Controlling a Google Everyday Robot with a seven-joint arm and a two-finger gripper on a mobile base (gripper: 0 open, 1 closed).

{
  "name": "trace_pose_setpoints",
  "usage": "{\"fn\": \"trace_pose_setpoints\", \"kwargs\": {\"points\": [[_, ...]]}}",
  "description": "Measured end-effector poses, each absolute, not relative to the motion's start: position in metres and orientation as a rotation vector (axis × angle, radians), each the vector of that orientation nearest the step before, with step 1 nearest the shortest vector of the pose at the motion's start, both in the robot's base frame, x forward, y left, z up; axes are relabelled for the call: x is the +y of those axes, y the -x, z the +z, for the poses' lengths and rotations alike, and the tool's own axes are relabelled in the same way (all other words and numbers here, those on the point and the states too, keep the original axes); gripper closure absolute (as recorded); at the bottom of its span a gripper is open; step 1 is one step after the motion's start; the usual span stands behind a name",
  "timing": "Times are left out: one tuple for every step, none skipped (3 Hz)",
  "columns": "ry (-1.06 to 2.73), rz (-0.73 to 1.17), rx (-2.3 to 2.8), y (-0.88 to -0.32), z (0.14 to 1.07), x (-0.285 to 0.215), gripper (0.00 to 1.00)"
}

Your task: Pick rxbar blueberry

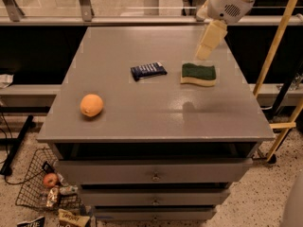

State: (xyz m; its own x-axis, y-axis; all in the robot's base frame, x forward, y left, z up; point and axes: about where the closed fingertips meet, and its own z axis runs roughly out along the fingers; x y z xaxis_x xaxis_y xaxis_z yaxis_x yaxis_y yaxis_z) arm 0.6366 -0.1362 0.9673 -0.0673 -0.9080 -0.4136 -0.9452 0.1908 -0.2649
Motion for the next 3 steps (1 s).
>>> {"fn": "trace_pose_setpoints", "kwargs": {"points": [[1.765, 0.183, 1.955, -0.657, 0.948, -0.097, 0.00], [1.837, 0.228, 1.961, -0.668, 0.927, -0.059, 0.00], [1.951, 0.207, 1.997, -0.674, 0.896, -0.017, 0.00]]}}
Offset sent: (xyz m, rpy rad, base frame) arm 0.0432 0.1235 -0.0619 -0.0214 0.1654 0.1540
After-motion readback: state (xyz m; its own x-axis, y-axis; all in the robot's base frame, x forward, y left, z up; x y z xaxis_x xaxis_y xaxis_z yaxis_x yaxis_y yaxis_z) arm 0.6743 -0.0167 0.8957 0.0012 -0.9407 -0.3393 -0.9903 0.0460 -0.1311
